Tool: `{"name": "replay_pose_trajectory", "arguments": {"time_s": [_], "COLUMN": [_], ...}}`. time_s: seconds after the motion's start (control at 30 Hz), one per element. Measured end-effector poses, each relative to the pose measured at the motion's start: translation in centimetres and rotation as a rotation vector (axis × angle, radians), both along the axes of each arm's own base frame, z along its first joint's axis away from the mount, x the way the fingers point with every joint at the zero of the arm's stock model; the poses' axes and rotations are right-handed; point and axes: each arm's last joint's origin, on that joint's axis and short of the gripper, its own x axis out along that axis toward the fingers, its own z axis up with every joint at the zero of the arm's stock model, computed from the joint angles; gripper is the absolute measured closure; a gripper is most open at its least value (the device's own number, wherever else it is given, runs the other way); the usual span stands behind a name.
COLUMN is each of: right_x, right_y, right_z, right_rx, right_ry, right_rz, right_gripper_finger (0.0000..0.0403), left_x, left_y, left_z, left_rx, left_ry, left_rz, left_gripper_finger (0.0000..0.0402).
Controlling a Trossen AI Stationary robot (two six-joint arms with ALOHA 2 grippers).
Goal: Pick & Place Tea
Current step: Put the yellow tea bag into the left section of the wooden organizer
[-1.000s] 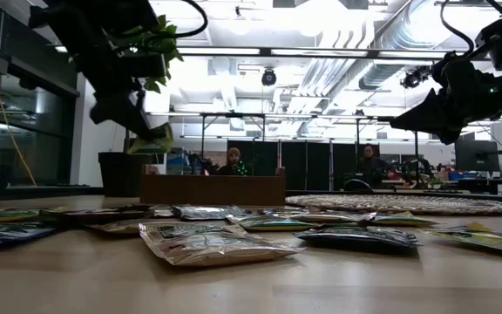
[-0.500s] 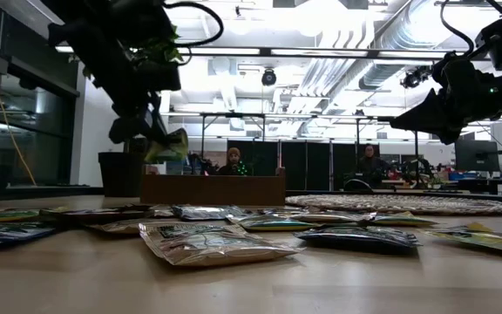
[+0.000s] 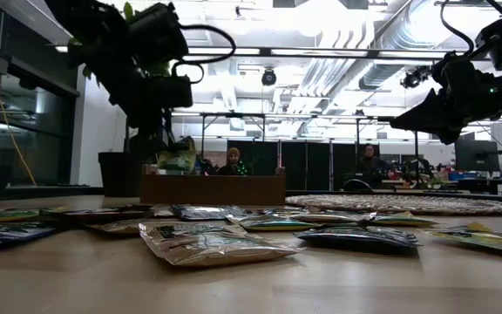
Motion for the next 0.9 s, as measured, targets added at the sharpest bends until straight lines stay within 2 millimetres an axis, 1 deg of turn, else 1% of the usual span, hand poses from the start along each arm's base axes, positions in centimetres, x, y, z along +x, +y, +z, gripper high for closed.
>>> {"name": "replay_pose_trajectory", "arguments": {"time_s": [0.13, 0.3, 0.47, 0.57, 0.9], "right_x": [0.0, 0.0, 0.0, 0.0, 0.0], "right_y": [0.0, 0.0, 0.0, 0.0, 0.0], "right_z": [0.0, 0.0, 0.0, 0.0, 0.0], "right_rx": [0.000, 0.000, 0.000, 0.000, 0.000], "right_ry": [0.000, 0.000, 0.000, 0.000, 0.000], "right_rz": [0.000, 0.000, 0.000, 0.000, 0.000], "right_gripper_finger": [0.0399, 0.0397, 0.0394, 0.0398, 0.0394], "left_x": [-0.1, 0.0, 0.4, 0.6, 0.6], "left_y": [0.7, 0.7, 1.1, 1.1, 1.1], "left_z": [0.0, 0.0, -1.3, -1.7, -1.9], "left_rx": [0.006, -0.017, -0.035, -0.035, -0.035], "left_ry": [-0.007, -0.008, 0.025, 0.029, 0.037], "left_rz": [0.031, 0.017, 0.019, 0.021, 0.021], "left_gripper_finger": [0.0401, 0.0401, 0.0401, 0.0401, 0.0401]}}
